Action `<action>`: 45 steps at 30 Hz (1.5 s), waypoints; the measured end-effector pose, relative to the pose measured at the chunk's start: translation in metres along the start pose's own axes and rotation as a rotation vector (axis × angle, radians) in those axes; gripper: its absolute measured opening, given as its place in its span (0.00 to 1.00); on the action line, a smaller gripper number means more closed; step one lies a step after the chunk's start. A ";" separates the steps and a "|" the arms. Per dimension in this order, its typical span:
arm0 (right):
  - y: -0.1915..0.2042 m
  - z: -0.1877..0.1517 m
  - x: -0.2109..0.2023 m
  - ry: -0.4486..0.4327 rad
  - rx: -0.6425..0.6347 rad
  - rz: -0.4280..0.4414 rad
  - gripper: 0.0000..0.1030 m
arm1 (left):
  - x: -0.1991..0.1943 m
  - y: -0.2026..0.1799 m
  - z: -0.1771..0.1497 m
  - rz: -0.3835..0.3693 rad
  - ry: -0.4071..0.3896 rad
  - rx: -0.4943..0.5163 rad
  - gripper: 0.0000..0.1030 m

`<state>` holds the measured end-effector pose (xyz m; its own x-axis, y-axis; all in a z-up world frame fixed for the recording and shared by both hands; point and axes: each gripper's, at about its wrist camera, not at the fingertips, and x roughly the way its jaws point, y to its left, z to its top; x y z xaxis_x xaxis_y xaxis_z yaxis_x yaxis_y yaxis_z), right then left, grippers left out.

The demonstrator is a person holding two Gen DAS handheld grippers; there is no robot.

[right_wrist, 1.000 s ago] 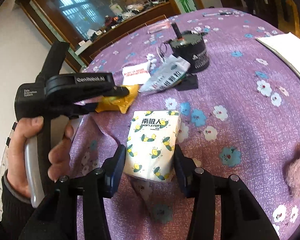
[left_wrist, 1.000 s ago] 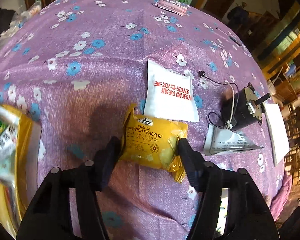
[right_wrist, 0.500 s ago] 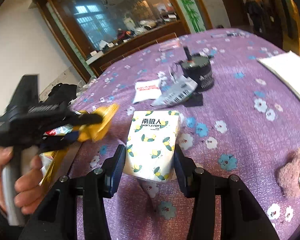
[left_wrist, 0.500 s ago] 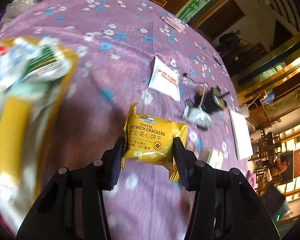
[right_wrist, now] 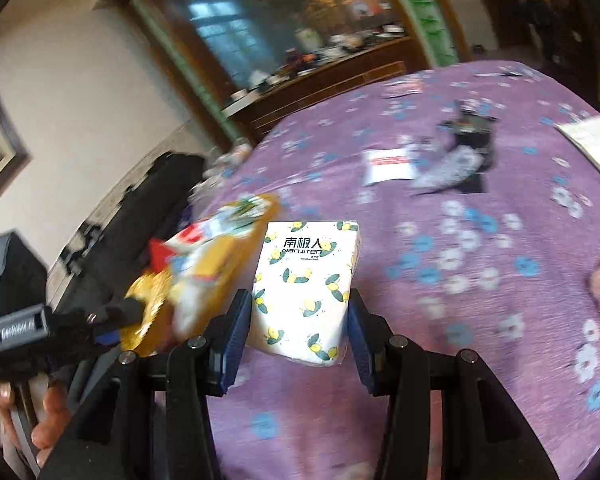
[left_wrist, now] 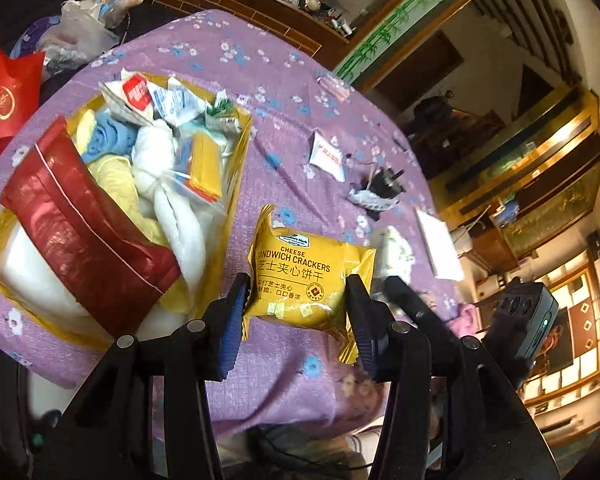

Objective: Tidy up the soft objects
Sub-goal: 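Grasp the lemon-print tissue pack with the right tool while the left grasps the cheese cracker pack, then carry the tissue pack and cracker pack into the box and release both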

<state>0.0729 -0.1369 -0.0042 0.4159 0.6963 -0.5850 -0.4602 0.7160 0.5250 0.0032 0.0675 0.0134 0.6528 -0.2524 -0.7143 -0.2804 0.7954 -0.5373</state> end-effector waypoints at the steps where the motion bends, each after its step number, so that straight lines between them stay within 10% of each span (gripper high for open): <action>1: 0.010 0.000 -0.001 0.003 -0.016 0.015 0.45 | -0.005 -0.001 0.001 0.011 -0.013 0.009 0.46; 38: 0.084 0.012 0.073 0.092 -0.160 0.118 0.45 | -0.027 0.101 0.027 0.020 -0.166 -0.115 0.46; 45: 0.096 0.040 0.114 0.038 -0.152 0.087 0.47 | -0.003 0.117 0.054 0.153 -0.162 -0.132 0.46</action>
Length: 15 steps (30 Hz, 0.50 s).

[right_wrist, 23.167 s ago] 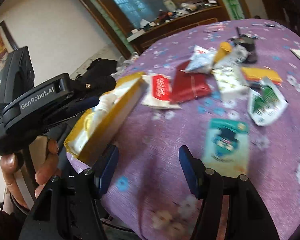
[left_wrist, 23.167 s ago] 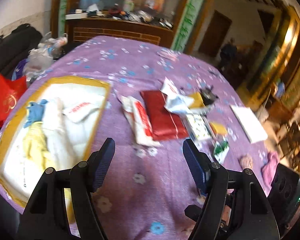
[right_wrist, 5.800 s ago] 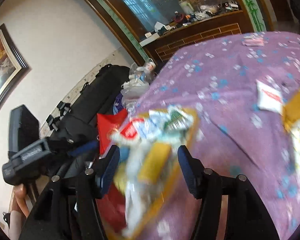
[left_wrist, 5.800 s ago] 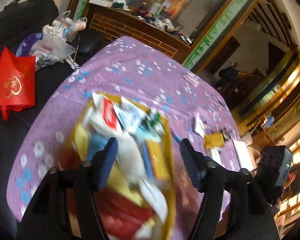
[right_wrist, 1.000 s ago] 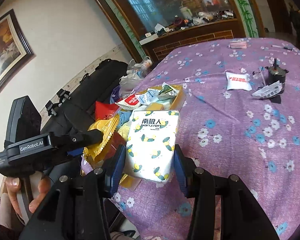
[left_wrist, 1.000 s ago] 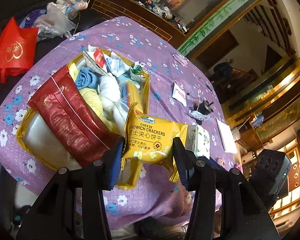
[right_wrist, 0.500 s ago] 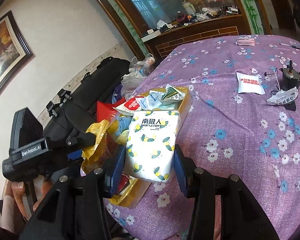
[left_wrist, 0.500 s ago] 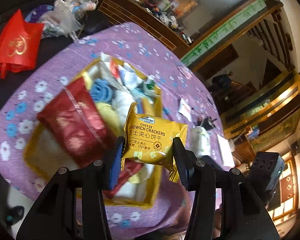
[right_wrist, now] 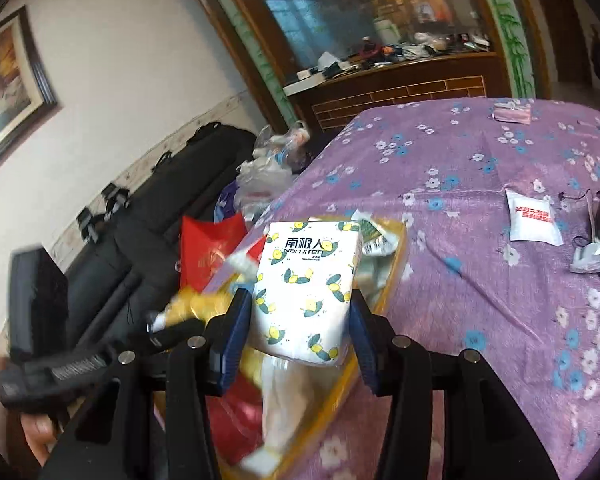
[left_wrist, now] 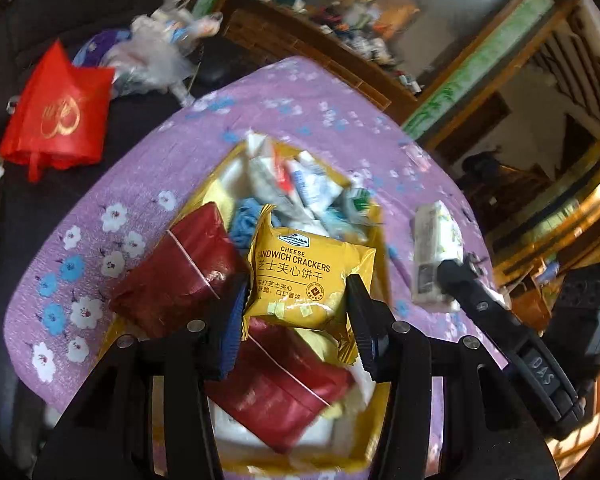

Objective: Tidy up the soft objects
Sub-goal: 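Carry the tissue pack and cracker pack into the box and release both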

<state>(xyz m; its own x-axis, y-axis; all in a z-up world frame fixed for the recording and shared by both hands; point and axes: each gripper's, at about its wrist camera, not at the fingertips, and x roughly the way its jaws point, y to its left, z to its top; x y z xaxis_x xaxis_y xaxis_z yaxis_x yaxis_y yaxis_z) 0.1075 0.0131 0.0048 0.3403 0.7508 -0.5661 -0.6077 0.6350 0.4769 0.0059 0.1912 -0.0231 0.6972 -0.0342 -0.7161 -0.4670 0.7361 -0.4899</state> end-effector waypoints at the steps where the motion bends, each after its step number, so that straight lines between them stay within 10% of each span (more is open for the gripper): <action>1: -0.001 0.001 0.006 0.009 0.002 0.007 0.47 | 0.003 0.003 0.002 -0.011 -0.002 -0.014 0.46; 15: -0.011 -0.010 -0.027 -0.032 0.011 0.034 0.60 | -0.016 -0.009 -0.014 -0.074 -0.043 -0.082 0.71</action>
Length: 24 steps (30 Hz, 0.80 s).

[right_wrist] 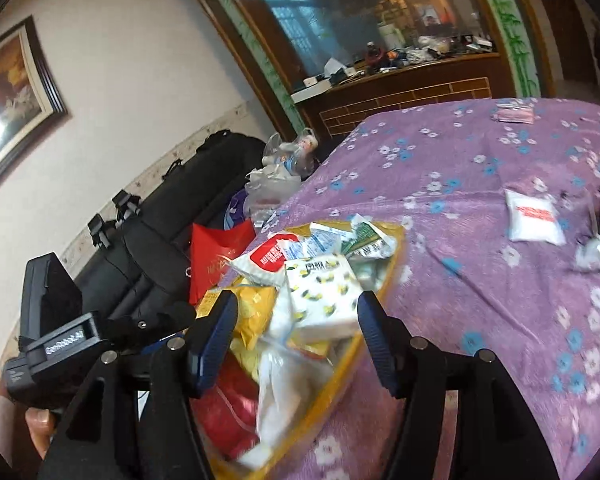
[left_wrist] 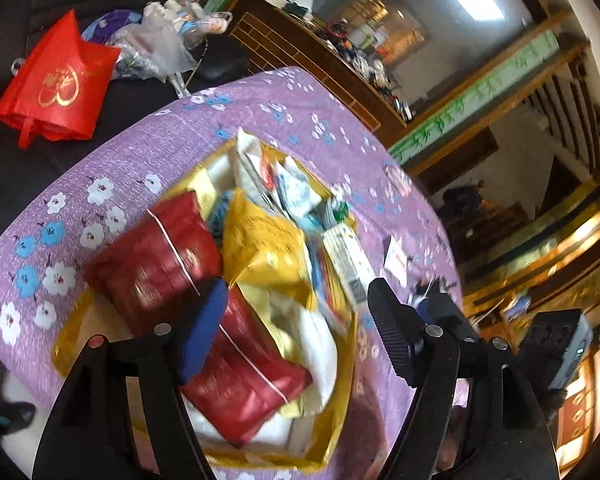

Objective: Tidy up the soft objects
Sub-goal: 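Carry the tissue pack and cracker pack into the box and release both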

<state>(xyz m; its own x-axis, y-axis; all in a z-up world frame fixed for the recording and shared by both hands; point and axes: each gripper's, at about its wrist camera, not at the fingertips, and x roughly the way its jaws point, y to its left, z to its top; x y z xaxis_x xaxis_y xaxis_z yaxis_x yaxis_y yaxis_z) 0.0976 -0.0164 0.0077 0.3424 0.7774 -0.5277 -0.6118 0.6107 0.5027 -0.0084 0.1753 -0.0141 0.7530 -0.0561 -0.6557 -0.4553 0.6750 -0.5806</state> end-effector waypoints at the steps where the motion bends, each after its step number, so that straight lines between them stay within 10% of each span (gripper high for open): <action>1: -0.003 -0.003 -0.007 -0.006 0.005 -0.001 0.60 | -0.002 -0.006 -0.005 0.012 0.000 0.024 0.71; 24: -0.080 -0.048 -0.095 -0.020 0.205 -0.134 0.61 | -0.009 -0.102 -0.078 0.025 0.053 0.288 0.71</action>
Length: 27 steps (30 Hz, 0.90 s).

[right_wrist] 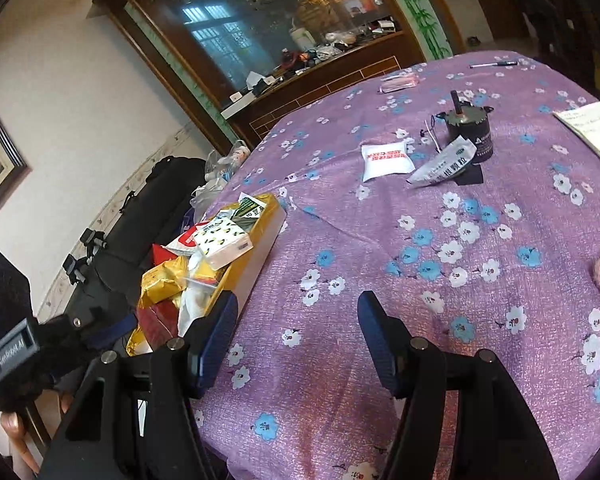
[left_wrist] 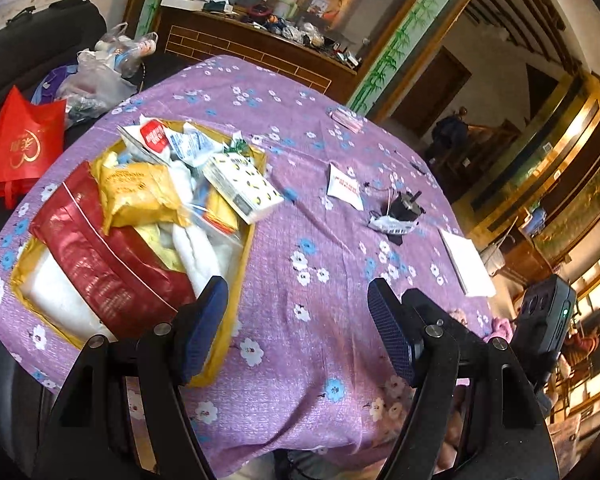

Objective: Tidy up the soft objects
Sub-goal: 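Carry the tissue pack and cracker pack into the box and release both, then grasp the white sachet with the right tool while the left grasps the white red-printed packet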

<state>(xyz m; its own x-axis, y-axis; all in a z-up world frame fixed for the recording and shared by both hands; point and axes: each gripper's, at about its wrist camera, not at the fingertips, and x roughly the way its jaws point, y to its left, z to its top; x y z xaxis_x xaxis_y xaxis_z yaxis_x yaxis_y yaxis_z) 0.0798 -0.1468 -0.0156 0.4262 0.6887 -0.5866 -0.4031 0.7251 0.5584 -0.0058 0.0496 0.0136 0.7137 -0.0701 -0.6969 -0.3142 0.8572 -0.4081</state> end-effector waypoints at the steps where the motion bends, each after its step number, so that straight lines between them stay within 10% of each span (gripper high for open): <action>1: -0.001 0.000 0.001 0.000 0.001 -0.001 0.61 | 0.002 -0.001 0.000 -0.001 0.004 0.001 0.71; 27: -0.077 0.052 0.036 0.020 0.098 -0.084 0.61 | 0.118 -0.029 0.056 -0.093 0.172 0.013 0.71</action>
<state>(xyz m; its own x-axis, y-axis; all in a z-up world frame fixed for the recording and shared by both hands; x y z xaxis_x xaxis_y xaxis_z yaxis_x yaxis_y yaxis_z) 0.1682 -0.1777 -0.0491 0.4384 0.6259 -0.6450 -0.2854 0.7775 0.5604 0.1232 0.0449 -0.0236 0.6212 -0.2344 -0.7477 -0.2434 0.8493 -0.4685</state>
